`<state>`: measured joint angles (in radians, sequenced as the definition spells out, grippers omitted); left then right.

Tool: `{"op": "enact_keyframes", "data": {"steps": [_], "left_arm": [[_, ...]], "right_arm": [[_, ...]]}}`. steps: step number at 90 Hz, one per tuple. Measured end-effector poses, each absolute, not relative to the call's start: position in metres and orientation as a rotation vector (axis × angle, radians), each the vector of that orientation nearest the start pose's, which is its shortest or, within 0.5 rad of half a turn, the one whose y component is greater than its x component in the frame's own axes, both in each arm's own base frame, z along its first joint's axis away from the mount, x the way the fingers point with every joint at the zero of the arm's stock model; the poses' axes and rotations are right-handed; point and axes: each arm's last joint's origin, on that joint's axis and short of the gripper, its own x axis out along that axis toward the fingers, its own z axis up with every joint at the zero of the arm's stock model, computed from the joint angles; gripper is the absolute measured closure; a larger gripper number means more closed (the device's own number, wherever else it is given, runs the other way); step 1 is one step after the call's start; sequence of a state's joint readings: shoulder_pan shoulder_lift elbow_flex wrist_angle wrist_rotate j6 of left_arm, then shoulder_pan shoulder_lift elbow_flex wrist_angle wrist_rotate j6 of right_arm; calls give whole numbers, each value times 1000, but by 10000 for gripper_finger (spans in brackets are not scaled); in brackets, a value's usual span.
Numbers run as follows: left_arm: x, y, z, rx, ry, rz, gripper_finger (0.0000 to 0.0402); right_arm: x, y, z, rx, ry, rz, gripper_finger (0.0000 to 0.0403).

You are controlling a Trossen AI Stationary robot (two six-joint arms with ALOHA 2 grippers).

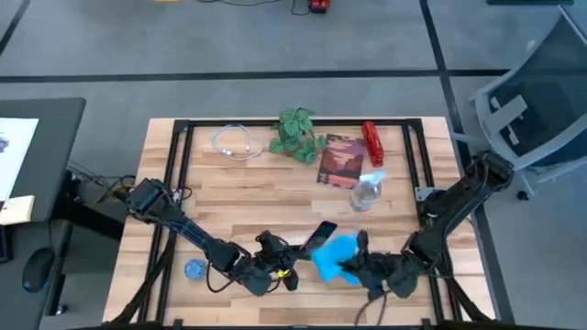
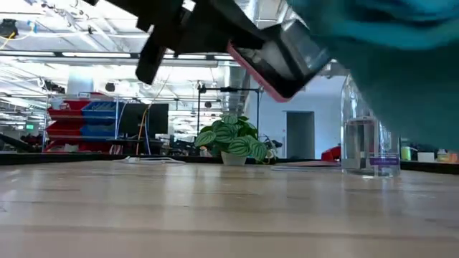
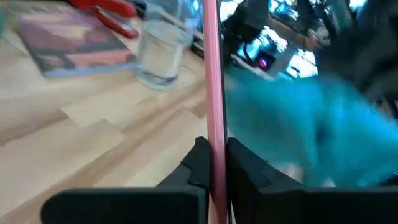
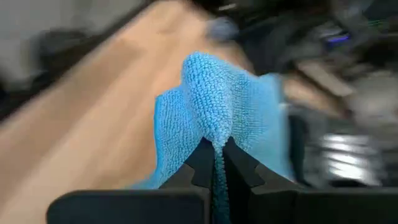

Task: Apply microfiber cloth
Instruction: Wipe the front of the pink cellphone with the blue microfiber cloth

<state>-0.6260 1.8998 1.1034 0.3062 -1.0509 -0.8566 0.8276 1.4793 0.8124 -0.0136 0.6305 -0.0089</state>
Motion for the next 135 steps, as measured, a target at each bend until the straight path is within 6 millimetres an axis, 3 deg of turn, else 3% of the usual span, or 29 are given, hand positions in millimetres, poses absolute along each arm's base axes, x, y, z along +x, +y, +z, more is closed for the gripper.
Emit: {"op": "enact_keyframes", "data": {"steps": [12, 33, 51, 62, 74, 85, 95, 107, 116, 135], "left_arm": [[325, -217, 186, -437, 98, 538, 396], [321, -218, 192, -430, 76, 555, 397], [319, -215, 205, -403, 69, 551, 397], [319, -214, 206, -400, 67, 552, 397], [318, -214, 206, -403, 71, 552, 397], [316, -218, 205, -405, 76, 541, 397], [314, -220, 205, -405, 78, 535, 396], [313, -222, 204, -403, 80, 531, 396], [312, -223, 204, -403, 83, 524, 396], [313, -226, 205, -376, 107, 469, 395]], "right_arm": [[223, 202, 186, -458, 583, 155, 403], [266, 188, 171, -448, 480, 23, 403], [299, 183, 129, -382, 576, 150, 393], [319, 188, 117, -338, 606, 197, 344], [327, 192, 130, -332, 624, 205, 250], [314, 185, 153, -329, 724, 192, 159], [293, 174, 173, -281, 766, 160, 113], [255, 161, 181, -229, 675, 95, 103], [226, 146, 178, -96, 523, 58, 107], [202, 119, 172, 208, 132, 53, 111]]}}
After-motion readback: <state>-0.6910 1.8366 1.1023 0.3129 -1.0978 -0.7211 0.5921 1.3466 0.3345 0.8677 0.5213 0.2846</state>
